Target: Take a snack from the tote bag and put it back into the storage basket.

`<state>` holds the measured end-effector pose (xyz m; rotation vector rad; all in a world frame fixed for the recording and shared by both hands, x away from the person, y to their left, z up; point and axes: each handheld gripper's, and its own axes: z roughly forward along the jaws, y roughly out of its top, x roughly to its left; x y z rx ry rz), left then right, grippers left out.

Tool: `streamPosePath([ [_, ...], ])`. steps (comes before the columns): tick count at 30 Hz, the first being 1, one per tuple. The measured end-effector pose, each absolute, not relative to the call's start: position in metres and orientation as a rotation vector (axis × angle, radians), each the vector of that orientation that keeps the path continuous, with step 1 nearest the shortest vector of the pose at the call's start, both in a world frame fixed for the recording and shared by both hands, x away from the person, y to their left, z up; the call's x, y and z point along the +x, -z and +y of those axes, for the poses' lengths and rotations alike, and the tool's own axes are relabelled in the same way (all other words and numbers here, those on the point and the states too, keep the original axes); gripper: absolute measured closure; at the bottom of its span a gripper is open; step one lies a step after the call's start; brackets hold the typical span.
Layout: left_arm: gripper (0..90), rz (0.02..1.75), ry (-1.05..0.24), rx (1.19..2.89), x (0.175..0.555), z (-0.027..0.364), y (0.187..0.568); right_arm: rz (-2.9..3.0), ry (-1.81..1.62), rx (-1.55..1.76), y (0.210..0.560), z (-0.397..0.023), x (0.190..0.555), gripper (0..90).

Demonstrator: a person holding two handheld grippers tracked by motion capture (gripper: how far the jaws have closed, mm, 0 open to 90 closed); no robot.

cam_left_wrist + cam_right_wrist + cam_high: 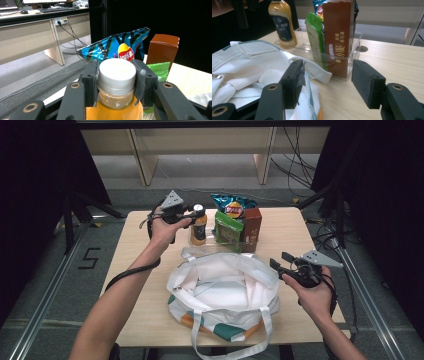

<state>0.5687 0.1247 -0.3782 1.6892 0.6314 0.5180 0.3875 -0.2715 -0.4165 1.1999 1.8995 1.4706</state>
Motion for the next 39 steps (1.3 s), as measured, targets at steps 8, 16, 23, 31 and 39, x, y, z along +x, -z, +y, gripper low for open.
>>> streamPosePath([
  [8,58.5,0.63,-0.508,1.697,0.569,0.125,0.382,1.898,-1.463,1.175,0.417,-0.273,0.389,43.7],
  [16,58.5,0.628,-0.505,1.707,0.57,0.127,0.386,1.901,-1.467,1.188,0.416,-0.272,0.388,43.7],
  [23,58.5,0.628,-0.501,1.712,0.57,0.127,0.388,1.901,-1.481,1.19,0.417,-0.271,0.388,43.7],
  [31,58.5,0.626,-0.497,1.719,0.571,0.129,0.392,1.901,-1.469,1.178,0.418,-0.272,0.389,43.6],
  [39,58.5,0.629,-0.493,1.726,0.572,0.129,0.395,1.901,-1.473,1.175,0.418,-0.272,0.389,43.7],
])
